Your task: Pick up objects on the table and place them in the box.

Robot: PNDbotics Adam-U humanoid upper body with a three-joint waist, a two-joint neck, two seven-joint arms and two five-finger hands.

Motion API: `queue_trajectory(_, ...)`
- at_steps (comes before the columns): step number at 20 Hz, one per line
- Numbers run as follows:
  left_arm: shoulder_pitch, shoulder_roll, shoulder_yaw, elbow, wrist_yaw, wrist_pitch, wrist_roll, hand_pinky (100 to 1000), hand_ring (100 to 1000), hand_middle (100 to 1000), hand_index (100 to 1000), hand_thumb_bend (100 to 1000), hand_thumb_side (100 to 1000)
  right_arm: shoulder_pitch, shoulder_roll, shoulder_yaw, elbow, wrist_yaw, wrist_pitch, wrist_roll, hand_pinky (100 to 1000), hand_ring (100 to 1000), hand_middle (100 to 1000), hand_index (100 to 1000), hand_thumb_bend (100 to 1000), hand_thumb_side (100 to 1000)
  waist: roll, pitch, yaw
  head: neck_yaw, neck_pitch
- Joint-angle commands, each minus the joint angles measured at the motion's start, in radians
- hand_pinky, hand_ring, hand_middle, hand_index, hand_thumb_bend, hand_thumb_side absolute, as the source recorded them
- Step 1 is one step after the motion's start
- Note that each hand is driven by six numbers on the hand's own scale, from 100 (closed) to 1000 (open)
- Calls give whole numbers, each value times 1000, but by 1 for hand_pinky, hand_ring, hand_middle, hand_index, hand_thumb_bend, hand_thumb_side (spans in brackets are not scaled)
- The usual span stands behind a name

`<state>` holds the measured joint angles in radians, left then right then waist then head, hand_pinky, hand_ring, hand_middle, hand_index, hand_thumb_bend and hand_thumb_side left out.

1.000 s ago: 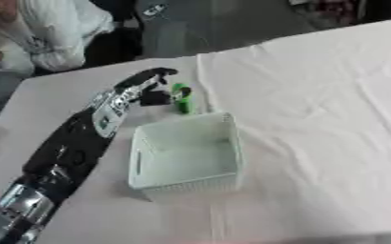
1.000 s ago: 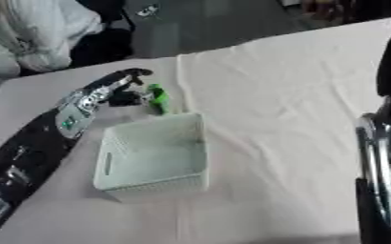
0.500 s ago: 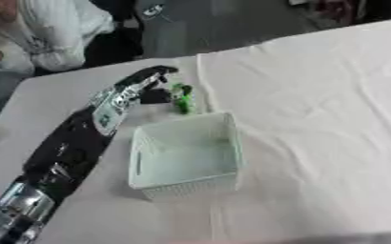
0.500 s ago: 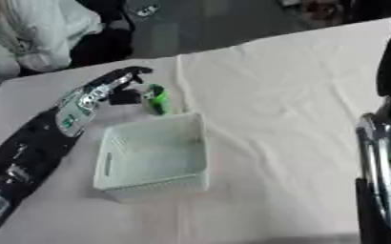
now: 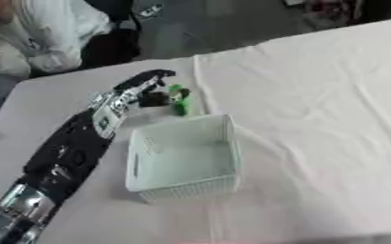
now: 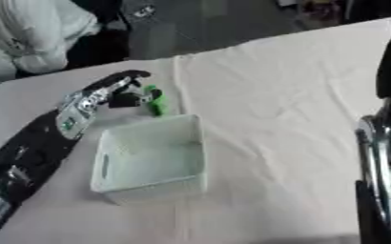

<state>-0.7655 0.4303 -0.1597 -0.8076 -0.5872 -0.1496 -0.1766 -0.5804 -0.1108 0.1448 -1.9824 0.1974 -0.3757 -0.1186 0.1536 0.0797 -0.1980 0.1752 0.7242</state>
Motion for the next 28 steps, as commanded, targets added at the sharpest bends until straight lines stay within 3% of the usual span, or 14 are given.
queue_trajectory(1,-22,19,17,-1,-7,-7,6,941,848,951,1000,1000,840,-22,9,0,-18,-2,-2,1,275,457,519,569,100,1000,-9,-9,-1,-5,-19)
queue_trajectory(28,-9,-30,41,47,122,-72,80,829,783,911,1000,1000,712,-31,23,3,-18,-6,-6,2,275,456,518,569,100,1000,-14,3,-14,-5,-37)
